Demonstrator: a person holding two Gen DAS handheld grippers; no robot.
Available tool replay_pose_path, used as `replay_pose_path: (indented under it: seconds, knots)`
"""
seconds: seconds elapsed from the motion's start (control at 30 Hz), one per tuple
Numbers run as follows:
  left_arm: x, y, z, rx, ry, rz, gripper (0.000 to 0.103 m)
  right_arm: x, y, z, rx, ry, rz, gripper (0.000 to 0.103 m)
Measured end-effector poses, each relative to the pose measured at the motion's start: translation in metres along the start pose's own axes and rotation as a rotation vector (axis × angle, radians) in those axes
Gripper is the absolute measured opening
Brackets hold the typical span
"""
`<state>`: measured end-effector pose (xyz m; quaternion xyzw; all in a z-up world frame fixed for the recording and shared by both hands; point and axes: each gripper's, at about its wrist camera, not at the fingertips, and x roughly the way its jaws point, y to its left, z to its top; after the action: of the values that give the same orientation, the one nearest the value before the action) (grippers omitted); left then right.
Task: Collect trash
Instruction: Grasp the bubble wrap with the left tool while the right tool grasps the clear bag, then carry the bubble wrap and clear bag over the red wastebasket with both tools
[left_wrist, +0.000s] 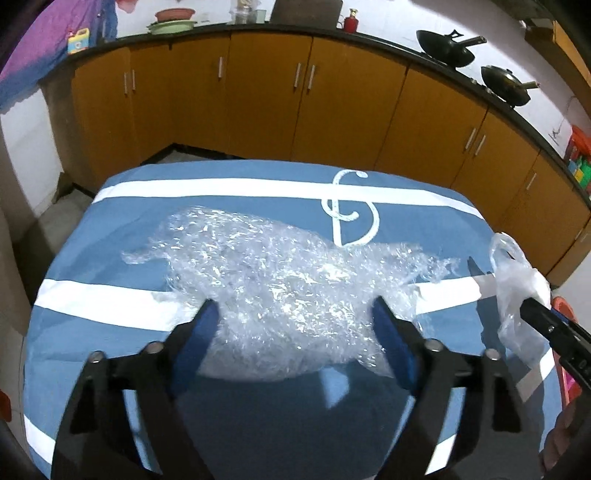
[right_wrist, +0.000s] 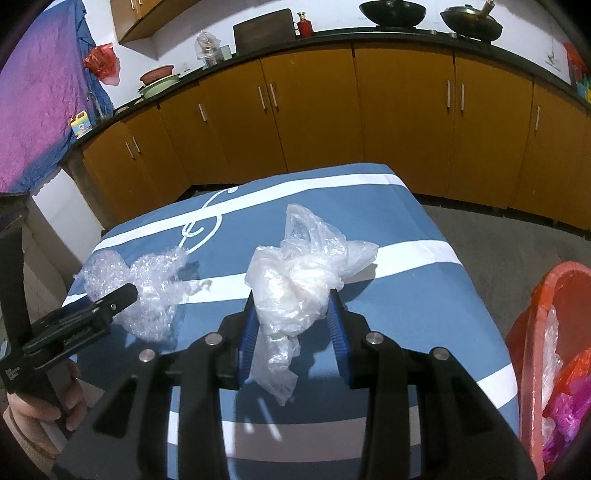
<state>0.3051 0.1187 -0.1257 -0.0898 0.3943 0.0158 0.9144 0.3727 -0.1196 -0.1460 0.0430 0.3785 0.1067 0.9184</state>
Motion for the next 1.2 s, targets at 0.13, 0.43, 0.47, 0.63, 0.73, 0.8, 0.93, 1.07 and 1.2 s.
replay_pose_path:
  seconds: [0.13, 0.43, 0.47, 0.63, 0.73, 0.8, 0.93, 1.07, 1.2]
  knots:
    - [0.001, -0.001, -0.001, 0.004, 0.003, -0.011, 0.057, 0.000, 0.002, -0.002, 0.005, 0.003, 0.005, 0.036]
    - [-0.009, -0.001, -0.005, -0.003, -0.021, -0.029, 0.024, -0.014, -0.004, -0.002, 0.008, -0.011, 0.010, 0.036]
    - [-0.012, -0.002, -0.006, -0.005, -0.024, -0.033, 0.023, -0.017, -0.005, -0.002, 0.010, -0.015, 0.010, 0.036]
    - [-0.033, -0.009, -0.005, 0.003, -0.058, -0.045, 0.023, -0.038, -0.010, -0.003, 0.020, -0.040, 0.012, 0.036]
    - [-0.047, -0.017, -0.002, 0.015, -0.084, -0.057, 0.023, -0.056, -0.012, -0.003, 0.022, -0.062, 0.010, 0.036]
    - [-0.060, -0.023, 0.001, 0.026, -0.104, -0.065, 0.023, -0.070, -0.014, -0.003, 0.023, -0.081, 0.006, 0.036]
    - [-0.083, -0.040, 0.005, 0.049, -0.140, -0.090, 0.023, -0.097, -0.022, -0.002, 0.034, -0.116, 0.002, 0.036]
    - [-0.108, -0.059, 0.008, 0.080, -0.176, -0.113, 0.023, -0.130, -0.033, -0.002, 0.047, -0.159, -0.010, 0.036]
    - [-0.132, -0.079, 0.012, 0.101, -0.202, -0.139, 0.023, -0.166, -0.045, -0.004, 0.057, -0.204, -0.030, 0.036]
